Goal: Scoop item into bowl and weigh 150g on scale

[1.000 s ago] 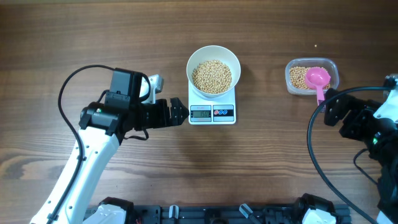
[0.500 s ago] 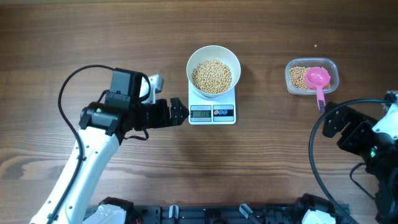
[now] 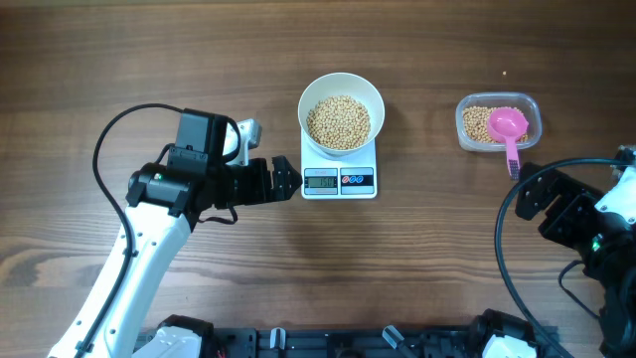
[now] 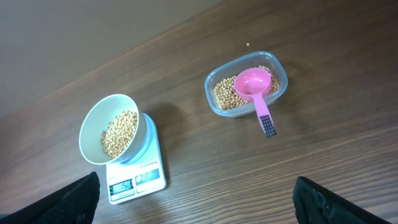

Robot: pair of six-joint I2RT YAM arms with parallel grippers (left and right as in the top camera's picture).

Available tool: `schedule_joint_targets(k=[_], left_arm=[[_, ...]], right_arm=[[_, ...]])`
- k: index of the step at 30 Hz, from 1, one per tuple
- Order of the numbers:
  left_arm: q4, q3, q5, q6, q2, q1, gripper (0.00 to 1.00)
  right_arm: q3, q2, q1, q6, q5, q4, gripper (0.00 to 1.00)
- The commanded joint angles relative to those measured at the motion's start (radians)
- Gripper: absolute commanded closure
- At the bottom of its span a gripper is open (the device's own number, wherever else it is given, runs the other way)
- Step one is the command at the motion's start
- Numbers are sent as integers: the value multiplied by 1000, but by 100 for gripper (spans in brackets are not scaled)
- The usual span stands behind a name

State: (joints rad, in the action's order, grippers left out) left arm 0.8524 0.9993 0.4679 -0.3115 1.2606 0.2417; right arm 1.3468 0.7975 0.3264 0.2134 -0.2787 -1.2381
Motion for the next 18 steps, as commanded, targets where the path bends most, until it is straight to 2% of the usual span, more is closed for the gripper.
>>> schedule_joint_targets(k=[1,4,8,11,14,18], left_arm=[[-3,1,-10,19,6,-4,0],[-2,1,-10,20,6,-3,0],[-2,1,-10,19,6,-3,0],[-3,1,-10,20,6,-3,0],[-2,1,-10,19,6,-3,0],[-3,1,-10,19,6,-3,0]], right_arm=[[3,1,-1,-52,23,22,0],[-32,-6,-14,-104,28,104,0],[-159,-77,-110,-221,109,282,0],[-367,-198,-181,-259,212,500,0],[-555,-314,-197,-331,211,680,0],[-809,-486,-198,-343,211,904,0]])
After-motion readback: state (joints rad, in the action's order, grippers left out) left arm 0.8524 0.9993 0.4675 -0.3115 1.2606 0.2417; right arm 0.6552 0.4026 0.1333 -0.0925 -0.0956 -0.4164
